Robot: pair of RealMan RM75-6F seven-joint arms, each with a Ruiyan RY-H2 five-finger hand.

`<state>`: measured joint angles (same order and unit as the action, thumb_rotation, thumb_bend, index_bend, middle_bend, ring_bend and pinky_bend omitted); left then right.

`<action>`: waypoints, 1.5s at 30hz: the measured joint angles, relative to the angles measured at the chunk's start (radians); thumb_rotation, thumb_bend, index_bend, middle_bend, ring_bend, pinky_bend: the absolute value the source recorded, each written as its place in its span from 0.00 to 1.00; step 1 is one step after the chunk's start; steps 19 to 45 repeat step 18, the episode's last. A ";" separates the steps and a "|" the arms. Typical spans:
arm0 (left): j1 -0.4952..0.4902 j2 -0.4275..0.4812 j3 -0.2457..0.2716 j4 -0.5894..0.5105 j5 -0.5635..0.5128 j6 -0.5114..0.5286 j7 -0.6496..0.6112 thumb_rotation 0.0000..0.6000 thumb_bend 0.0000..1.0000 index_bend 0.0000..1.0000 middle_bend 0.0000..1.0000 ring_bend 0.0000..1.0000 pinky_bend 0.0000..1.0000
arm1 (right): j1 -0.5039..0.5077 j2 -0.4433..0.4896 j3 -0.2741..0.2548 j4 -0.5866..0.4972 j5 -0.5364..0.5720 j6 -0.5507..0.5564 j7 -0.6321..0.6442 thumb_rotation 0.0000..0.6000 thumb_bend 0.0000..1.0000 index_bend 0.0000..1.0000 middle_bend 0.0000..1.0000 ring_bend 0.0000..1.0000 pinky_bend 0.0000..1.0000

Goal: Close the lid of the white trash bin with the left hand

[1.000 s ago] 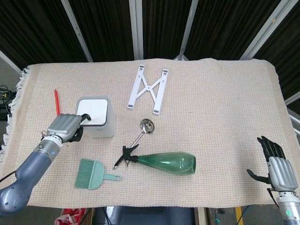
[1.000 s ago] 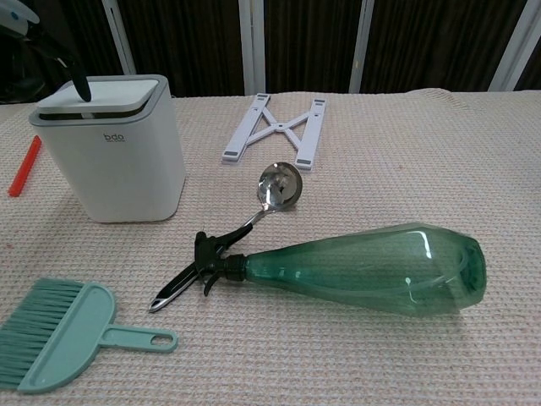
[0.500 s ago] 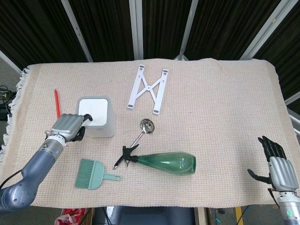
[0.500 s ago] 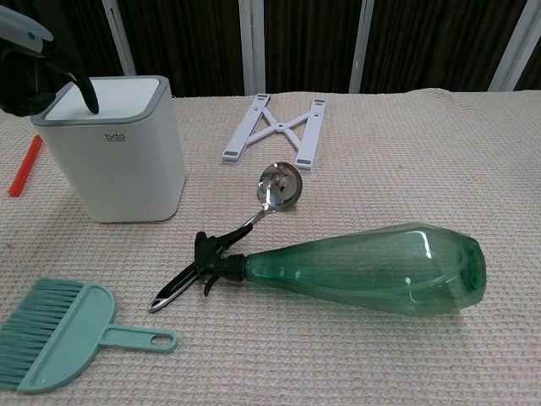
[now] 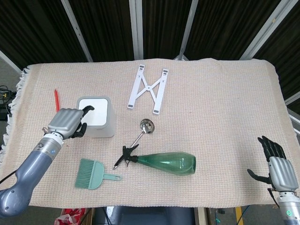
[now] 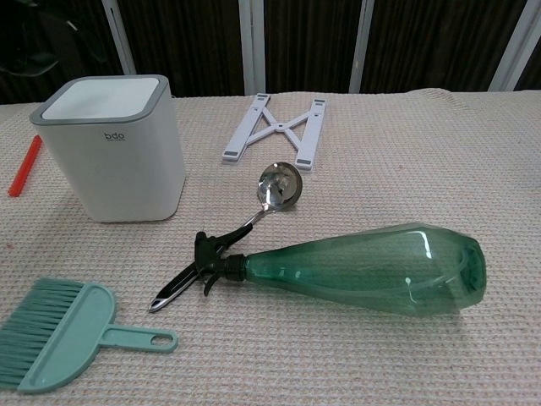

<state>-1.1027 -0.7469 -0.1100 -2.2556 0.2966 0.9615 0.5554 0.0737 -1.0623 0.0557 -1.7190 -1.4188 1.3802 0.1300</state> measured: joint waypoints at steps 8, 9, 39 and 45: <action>0.212 0.027 0.054 -0.060 0.362 0.141 -0.076 1.00 0.19 0.00 0.00 0.00 0.04 | 0.001 0.000 -0.005 0.016 -0.013 0.004 -0.033 1.00 0.23 0.00 0.00 0.00 0.00; 0.249 0.018 0.070 -0.056 0.425 0.168 -0.086 1.00 0.17 0.00 0.00 0.00 0.02 | 0.000 0.000 -0.006 0.018 -0.016 0.006 -0.040 1.00 0.23 0.00 0.00 0.00 0.00; 0.713 -0.190 0.256 0.234 1.043 0.525 -0.243 1.00 0.00 0.00 0.00 0.00 0.00 | -0.002 -0.013 -0.010 0.042 -0.048 0.040 -0.138 1.00 0.23 0.00 0.00 0.00 0.00; 0.713 -0.190 0.256 0.234 1.043 0.525 -0.243 1.00 0.00 0.00 0.00 0.00 0.00 | -0.002 -0.013 -0.010 0.042 -0.048 0.040 -0.138 1.00 0.23 0.00 0.00 0.00 0.00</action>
